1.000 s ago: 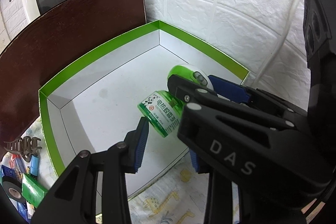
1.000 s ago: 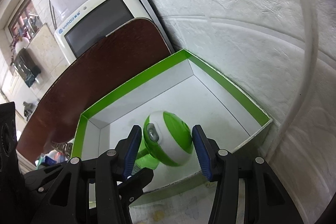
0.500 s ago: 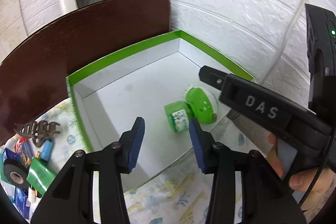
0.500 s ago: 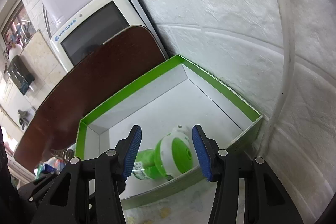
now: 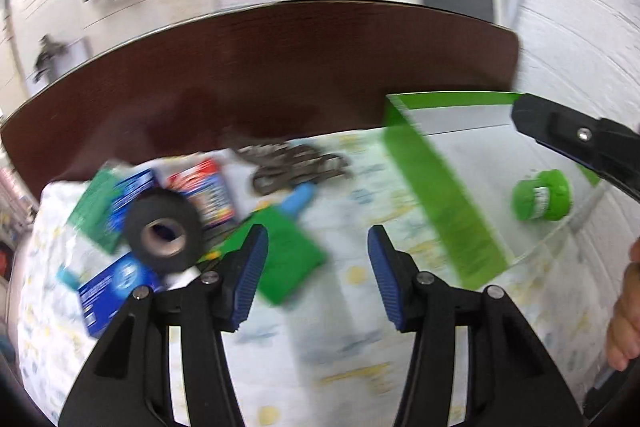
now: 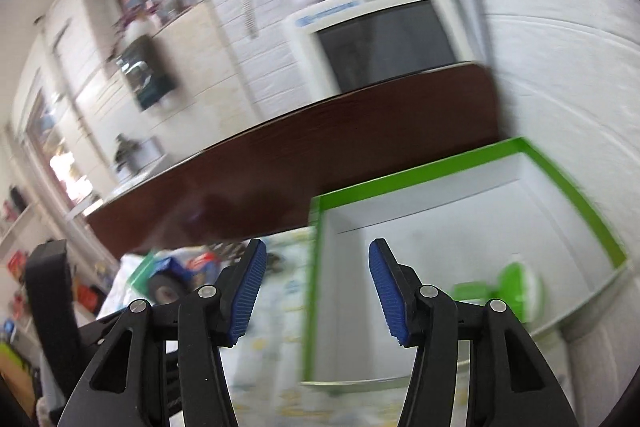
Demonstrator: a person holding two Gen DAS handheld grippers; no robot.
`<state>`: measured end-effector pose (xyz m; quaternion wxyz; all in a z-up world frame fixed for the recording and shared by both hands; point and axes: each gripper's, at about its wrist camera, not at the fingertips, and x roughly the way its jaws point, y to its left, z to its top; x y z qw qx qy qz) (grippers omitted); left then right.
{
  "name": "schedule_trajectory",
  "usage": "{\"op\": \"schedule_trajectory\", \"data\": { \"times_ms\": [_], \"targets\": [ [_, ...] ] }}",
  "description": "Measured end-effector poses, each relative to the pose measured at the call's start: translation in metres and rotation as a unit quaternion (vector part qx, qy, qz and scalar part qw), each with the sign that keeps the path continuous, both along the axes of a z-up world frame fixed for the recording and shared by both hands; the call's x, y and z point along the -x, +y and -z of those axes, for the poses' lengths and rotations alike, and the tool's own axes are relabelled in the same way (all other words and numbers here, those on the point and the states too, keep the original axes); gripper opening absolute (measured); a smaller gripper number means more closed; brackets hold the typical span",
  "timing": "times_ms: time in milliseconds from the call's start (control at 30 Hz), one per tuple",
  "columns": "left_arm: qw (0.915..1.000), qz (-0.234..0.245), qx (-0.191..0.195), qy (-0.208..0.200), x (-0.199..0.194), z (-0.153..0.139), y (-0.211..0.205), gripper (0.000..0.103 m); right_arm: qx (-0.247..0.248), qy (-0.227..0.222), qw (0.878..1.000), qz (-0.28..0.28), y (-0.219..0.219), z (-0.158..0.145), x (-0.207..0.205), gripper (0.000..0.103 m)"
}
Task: Organize rigid objects
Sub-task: 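Move the right gripper back and grasp the green square box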
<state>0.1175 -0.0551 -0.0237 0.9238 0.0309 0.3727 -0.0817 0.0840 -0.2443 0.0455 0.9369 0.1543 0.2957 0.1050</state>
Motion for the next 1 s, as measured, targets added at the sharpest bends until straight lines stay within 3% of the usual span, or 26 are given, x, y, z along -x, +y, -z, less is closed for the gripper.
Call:
{"op": "schedule_trajectory", "data": {
  "times_ms": [167, 333, 500, 600, 800, 867, 1000],
  "targets": [
    [0.9989, -0.037, 0.023, 0.017, 0.007, 0.015, 0.044, 0.051, 0.021, 0.016, 0.996, -0.084, 0.061, 0.007, -0.004, 0.057],
    [0.9982, -0.020, 0.049, 0.028, 0.011, 0.025, 0.071, 0.051, 0.028, 0.073, 0.989, -0.127, 0.107, 0.032, -0.016, 0.058],
    [0.9948, 0.019, 0.088, 0.046, 0.011, 0.034, 0.078, 0.050, 0.040, 0.104, 0.985, -0.131, 0.129, 0.053, -0.026, 0.058],
    [0.9934, 0.038, 0.093, 0.056, 0.008, 0.040, 0.073, 0.049, 0.036, 0.122, 0.984, -0.126, 0.135, 0.061, -0.037, 0.058],
    [0.9914, 0.055, 0.093, 0.074, -0.003, 0.049, 0.064, 0.037, 0.038, 0.139, 0.982, -0.123, 0.142, 0.075, -0.054, 0.058],
    [0.9905, 0.058, 0.095, 0.081, -0.008, 0.053, 0.062, 0.027, 0.039, 0.142, 0.981, -0.125, 0.145, 0.079, -0.058, 0.058],
    [0.9890, 0.059, 0.103, 0.089, -0.014, 0.058, 0.062, 0.024, 0.042, 0.146, 0.980, -0.129, 0.146, 0.085, -0.067, 0.059]
  ]
}}
